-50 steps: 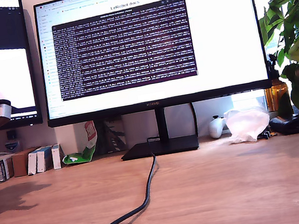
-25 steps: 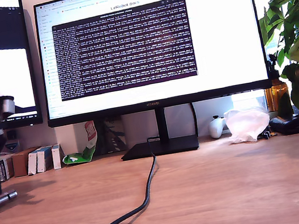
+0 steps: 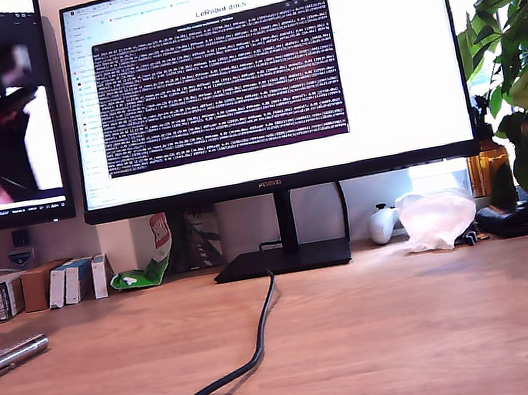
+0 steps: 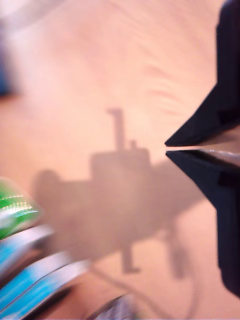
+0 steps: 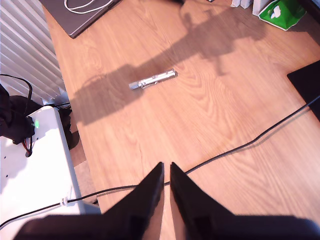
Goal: Pick the metallic laser pointer with your right arm, pass it to your left arm, then place it down to the left side of the table
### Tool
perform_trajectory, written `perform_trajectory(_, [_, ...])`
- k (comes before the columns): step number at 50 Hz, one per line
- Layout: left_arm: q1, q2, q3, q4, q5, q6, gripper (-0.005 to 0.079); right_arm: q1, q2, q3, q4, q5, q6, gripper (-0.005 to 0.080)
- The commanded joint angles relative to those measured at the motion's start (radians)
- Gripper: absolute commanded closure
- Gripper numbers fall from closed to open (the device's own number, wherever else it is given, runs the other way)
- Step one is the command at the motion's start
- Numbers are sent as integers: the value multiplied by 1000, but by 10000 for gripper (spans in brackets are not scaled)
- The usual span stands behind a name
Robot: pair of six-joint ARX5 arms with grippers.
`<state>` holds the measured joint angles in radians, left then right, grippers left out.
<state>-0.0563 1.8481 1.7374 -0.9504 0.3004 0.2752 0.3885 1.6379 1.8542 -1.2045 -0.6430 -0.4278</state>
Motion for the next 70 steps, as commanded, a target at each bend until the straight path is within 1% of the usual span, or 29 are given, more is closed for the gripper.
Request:
perform_trajectory(1, [5,8,2,-7,18,-28,753,-5,-27,4,3,12,67,764])
perform_trajectory(8, [5,-19,2,-2,15,-40,753,-61,-27,4,5,42,79,765])
perform_trajectory(16, [7,-64,1,-13,-50,-51,754,-142,-27,4,17,138,106,765])
perform_trajectory(19, [11,-82,1,-17,-71,-60,754,-184,-27,4,28,175,130,765])
perform_trajectory(26, [12,-129,1,-13,-99,-76,754,-262,-27,4,40,300,146,765])
perform_trajectory(32, [12,-167,0,2,-115,-92,754,-298,-38,4,60,418,162,765])
perform_trajectory(34, [11,-179,0,4,-116,-93,753,-306,-45,4,68,444,168,765])
perform_trajectory(44, [11,-234,-23,12,-130,-93,754,-329,-82,-21,122,529,201,765])
perform_trajectory(51, [11,-268,-77,43,-140,-93,754,-342,-130,-117,187,584,220,765])
perform_trajectory(62, [11,-320,-167,92,-145,-102,754,-365,-254,-344,321,595,226,765])
perform_trajectory(70, [11,-412,-293,165,-145,-105,753,-398,-373,-516,433,600,227,765])
